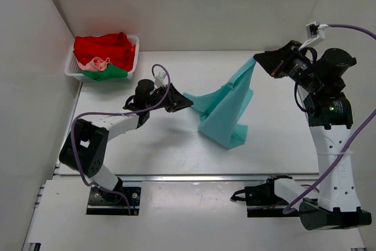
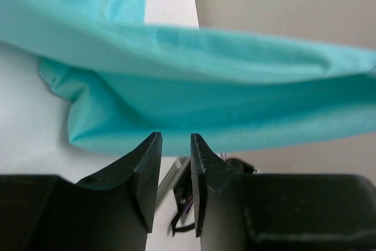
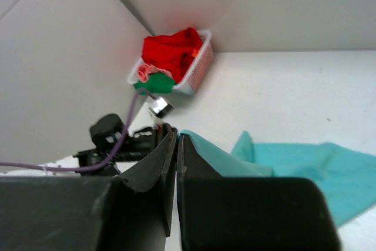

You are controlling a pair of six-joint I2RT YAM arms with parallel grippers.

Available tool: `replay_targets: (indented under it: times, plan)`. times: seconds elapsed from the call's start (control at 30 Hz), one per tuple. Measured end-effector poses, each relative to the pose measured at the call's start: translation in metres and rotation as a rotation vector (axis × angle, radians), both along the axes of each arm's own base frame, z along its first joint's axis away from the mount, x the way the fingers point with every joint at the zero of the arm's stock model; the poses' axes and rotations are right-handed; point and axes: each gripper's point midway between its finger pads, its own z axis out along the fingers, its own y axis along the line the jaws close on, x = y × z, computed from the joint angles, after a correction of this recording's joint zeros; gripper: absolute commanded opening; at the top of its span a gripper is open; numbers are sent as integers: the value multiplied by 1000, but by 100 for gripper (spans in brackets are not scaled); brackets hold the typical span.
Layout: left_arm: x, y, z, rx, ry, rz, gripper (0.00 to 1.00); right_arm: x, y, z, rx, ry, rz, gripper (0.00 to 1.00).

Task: Fold and stack the t-shirts
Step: Flatten out the tshirt

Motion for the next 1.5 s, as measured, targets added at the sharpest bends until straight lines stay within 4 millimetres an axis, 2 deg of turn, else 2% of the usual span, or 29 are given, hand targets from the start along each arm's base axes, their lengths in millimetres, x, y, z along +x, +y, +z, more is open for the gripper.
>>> replay_targets:
  times: [0.07,0.13,0.17,0.27,0.3,0.4,0.47,0.57,0.67,0.7,0.73,0.8,0.83,0.87,0.93,1.1,1.17,1.27,1.33,1.37,1.4,1.47,1.5]
  plan:
    - [9,5,-1,-5,7,31,20,2,-12,-16,-1,35,-31,0]
    - [20,12,1,-8,6,70,14,3,-22,-36,-3,79,-60,0]
    - [24,16,1,-9,4,87,14,4,-27,-48,-6,103,-78,0]
    - [38,28,5,-20,-9,137,20,5,-31,-84,-27,185,-98,0]
    - [42,31,6,-26,-15,151,27,5,-33,-97,-38,218,-106,0]
    - [50,40,6,-53,-29,188,25,8,-40,-142,-74,330,-142,0]
    - [50,43,2,-69,-23,196,20,8,-46,-170,-100,397,-168,0]
    - [49,41,-5,-85,-15,183,29,3,-52,-211,-127,495,-188,0]
    - [36,43,-13,-129,-11,177,36,-3,-56,-240,-149,565,-200,0]
    - [30,45,-18,-139,-2,178,42,-4,-56,-245,-157,576,-203,0]
    - [22,47,-26,-145,19,179,52,-4,-57,-248,-165,579,-206,0]
    - [12,49,-38,-150,55,177,59,-4,-58,-251,-177,580,-206,1]
    - [10,50,-42,-149,70,175,57,-4,-58,-253,-180,580,-206,0]
    - [10,50,-46,-147,80,170,61,-4,-58,-255,-183,581,-206,0]
    - [18,52,-52,-135,90,172,72,-5,-58,-259,-187,588,-206,0]
    - [47,57,-74,-93,140,218,65,-6,-58,-265,-195,596,-204,0]
    - [59,59,-89,-51,172,246,69,-6,-57,-266,-197,595,-200,1]
    - [80,58,-103,5,204,273,68,-5,-56,-266,-198,594,-194,1]
    - [93,56,-110,28,213,289,63,-5,-55,-267,-198,598,-194,0]
    - [98,55,-113,40,219,297,56,-5,-55,-267,-198,599,-193,1]
    - [102,54,-116,48,228,303,53,-4,-55,-268,-199,600,-193,0]
    - [108,52,-126,69,253,312,54,-3,-55,-269,-198,604,-192,1]
    - [111,51,-130,79,265,314,58,-3,-55,-270,-198,606,-191,0]
